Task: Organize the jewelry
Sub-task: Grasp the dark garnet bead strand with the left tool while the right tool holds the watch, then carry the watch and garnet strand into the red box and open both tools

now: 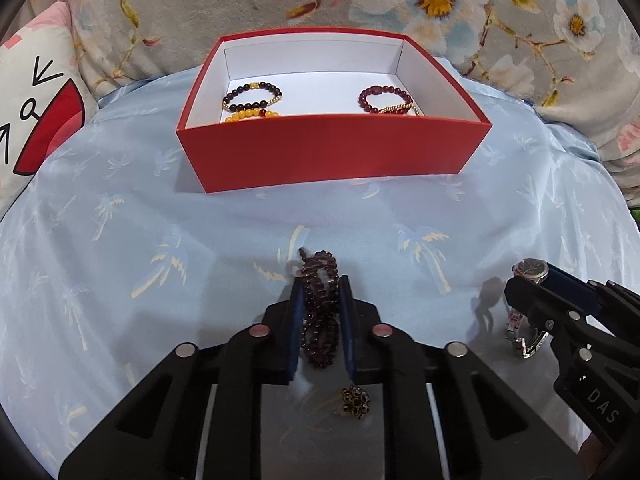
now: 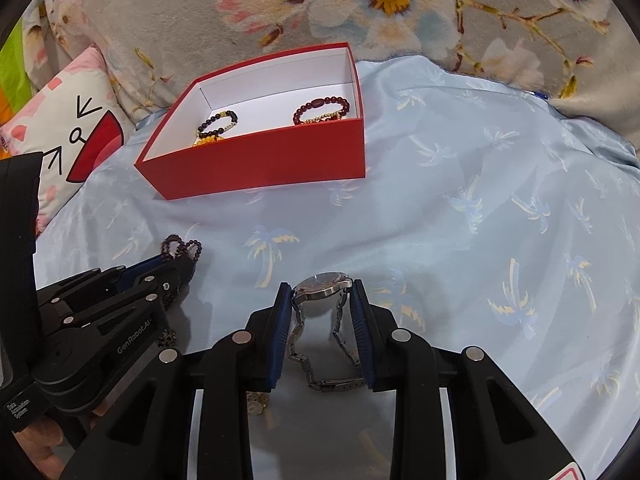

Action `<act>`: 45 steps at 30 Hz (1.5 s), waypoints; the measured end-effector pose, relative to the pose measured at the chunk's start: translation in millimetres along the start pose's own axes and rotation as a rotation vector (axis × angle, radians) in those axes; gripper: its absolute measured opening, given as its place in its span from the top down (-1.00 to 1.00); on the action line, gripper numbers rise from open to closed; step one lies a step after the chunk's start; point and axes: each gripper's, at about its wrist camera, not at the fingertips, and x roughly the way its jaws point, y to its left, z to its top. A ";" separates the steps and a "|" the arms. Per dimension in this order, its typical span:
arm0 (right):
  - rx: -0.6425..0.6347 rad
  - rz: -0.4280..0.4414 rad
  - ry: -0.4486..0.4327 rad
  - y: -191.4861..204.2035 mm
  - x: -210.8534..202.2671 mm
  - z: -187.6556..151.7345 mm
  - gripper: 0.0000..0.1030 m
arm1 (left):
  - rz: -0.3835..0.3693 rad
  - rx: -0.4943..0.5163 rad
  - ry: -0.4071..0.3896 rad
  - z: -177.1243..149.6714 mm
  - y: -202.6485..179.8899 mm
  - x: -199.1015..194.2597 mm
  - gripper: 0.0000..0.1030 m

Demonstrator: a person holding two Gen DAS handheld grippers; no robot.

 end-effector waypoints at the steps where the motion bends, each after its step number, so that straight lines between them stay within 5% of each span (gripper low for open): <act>1: -0.001 0.005 -0.002 0.7 -1.7 0.2 0.57 | -0.008 -0.005 0.002 0.8 0.7 -2.1 0.83; 6: 0.000 0.018 -0.014 2.8 -9.3 2.2 0.82 | -0.024 -0.015 -0.010 2.2 1.8 -12.6 0.84; 23: 0.019 0.059 -0.072 3.6 -32.4 18.5 0.83 | -0.025 -0.029 -0.073 23.7 10.2 -46.5 0.84; 45: -0.011 0.133 -0.191 23.4 -40.5 103.6 0.83 | 0.011 -0.006 -0.226 104.2 17.3 -66.4 0.84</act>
